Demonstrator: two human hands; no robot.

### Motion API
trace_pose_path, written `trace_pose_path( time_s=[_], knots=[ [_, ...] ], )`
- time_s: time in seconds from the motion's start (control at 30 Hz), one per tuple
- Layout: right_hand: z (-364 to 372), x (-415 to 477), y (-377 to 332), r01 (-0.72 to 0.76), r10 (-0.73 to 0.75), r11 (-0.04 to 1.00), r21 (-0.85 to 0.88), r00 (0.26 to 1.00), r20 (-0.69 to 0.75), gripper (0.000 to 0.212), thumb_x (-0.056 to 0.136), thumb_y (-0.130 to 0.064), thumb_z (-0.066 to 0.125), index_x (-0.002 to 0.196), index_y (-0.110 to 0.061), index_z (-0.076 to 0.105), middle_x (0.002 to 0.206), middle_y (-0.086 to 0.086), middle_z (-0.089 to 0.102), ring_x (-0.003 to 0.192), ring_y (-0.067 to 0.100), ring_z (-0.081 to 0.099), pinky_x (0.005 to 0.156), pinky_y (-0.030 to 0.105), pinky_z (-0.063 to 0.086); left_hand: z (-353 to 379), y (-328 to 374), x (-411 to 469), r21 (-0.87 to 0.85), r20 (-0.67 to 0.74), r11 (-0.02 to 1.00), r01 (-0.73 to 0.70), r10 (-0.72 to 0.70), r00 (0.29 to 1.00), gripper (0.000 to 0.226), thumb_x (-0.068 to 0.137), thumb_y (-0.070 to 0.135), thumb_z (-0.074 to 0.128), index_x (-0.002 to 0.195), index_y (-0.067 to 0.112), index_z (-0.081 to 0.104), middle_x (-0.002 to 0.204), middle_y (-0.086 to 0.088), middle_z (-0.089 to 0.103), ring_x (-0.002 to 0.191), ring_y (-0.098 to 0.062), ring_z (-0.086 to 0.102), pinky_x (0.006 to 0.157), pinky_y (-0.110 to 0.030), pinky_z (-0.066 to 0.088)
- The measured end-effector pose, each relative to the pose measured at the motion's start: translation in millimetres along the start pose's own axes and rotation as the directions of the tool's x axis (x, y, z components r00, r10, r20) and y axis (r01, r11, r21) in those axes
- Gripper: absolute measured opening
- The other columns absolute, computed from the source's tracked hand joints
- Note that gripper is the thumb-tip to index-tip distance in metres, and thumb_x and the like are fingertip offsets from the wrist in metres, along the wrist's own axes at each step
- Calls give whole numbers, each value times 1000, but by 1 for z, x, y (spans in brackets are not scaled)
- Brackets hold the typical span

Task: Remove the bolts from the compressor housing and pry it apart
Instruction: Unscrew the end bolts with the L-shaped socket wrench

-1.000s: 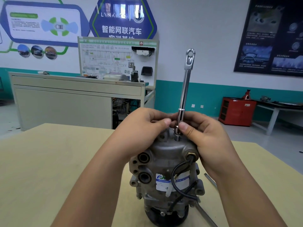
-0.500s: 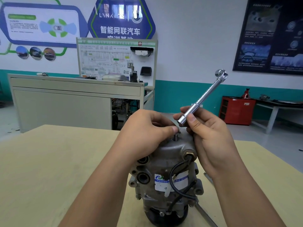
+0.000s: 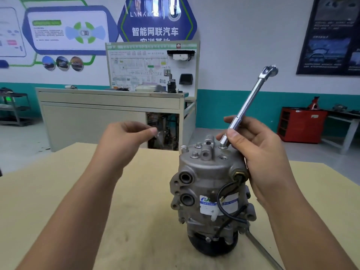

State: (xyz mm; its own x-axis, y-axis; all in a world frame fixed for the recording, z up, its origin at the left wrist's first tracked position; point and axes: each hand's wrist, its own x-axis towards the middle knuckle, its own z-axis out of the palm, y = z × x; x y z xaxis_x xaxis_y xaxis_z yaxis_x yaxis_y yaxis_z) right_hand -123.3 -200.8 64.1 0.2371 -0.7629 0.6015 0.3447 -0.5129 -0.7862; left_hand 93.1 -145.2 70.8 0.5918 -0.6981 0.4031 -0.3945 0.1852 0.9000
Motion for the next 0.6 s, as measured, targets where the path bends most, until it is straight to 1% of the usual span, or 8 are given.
trace_pose_path(
  time_s=[0.03, 0.1, 0.17, 0.2, 0.27, 0.33, 0.47, 0.6],
  knots=[
    [0, 0, -2, 13, -13, 1000, -2, 1000, 9, 21, 89, -4, 56, 99, -20, 64, 77, -2, 73, 75, 7, 68, 69, 15, 52, -4, -14, 4, 151, 1, 988, 41, -41, 999, 9, 79, 27, 77, 72, 22, 72, 72, 6, 69, 70, -9, 57, 63, -24, 41],
    [0, 1, -6, 29, -29, 1000, 12, 1000, 12, 22, 89, -2, 55, 98, -21, 63, 74, -2, 72, 74, 7, 68, 69, 14, 52, -7, -44, 6, 435, 60, 894, 102, -142, 988, 10, 81, 27, 76, 78, 17, 73, 74, -1, 68, 66, -11, 54, 57, -23, 38],
    [-2, 3, -9, 45, -45, 999, 5, 999, 3, 22, 90, -2, 55, 97, -21, 62, 73, -3, 72, 75, 8, 69, 69, 14, 52, -10, -74, 5, 609, 129, 779, 148, -281, 951, 15, 81, 25, 74, 86, 11, 75, 78, -6, 69, 68, -15, 56, 53, -23, 36],
    [-3, 3, -10, 51, -51, 999, 0, 999, 0, 22, 90, -2, 54, 96, -21, 62, 73, -4, 72, 75, 8, 69, 68, 14, 52, -11, -87, 4, 659, 150, 734, 164, -342, 928, 18, 81, 25, 74, 89, 9, 76, 85, -8, 72, 74, -18, 59, 56, -23, 38],
    [-5, 4, -11, 59, -59, 998, -10, 998, -5, 21, 90, -3, 54, 96, -22, 61, 72, -5, 72, 74, 7, 69, 67, 13, 52, -12, -107, 2, 708, 160, 680, 189, -416, 895, 21, 81, 26, 74, 92, 8, 76, 96, -9, 73, 87, -22, 64, 65, -23, 42],
    [-7, 4, -10, 68, -69, 997, -35, 998, -16, 21, 91, -4, 54, 96, -23, 61, 73, -6, 72, 75, 6, 69, 70, 14, 52, -8, -117, 0, 727, 162, 658, 197, -443, 882, 25, 81, 29, 75, 94, 8, 76, 98, -7, 73, 87, -21, 64, 65, -22, 43],
    [-10, 4, -10, 89, -91, 992, -94, 995, -27, 22, 91, -5, 55, 96, -25, 61, 74, -9, 72, 76, 4, 69, 74, 13, 52, 0, -124, -3, 769, 155, 608, 196, -475, 866, 27, 81, 35, 73, 90, 10, 75, 84, -3, 67, 78, -19, 57, 58, -23, 38],
    [-10, 4, -12, 93, -96, 990, -109, 995, -22, 21, 91, -7, 55, 97, -26, 61, 74, -10, 72, 76, 4, 69, 73, 12, 52, 7, -124, -3, 872, 185, 483, 82, -480, 857, 27, 85, 40, 66, 67, 20, 63, 66, 6, 57, 74, -17, 54, 50, -21, 31]
  ],
)
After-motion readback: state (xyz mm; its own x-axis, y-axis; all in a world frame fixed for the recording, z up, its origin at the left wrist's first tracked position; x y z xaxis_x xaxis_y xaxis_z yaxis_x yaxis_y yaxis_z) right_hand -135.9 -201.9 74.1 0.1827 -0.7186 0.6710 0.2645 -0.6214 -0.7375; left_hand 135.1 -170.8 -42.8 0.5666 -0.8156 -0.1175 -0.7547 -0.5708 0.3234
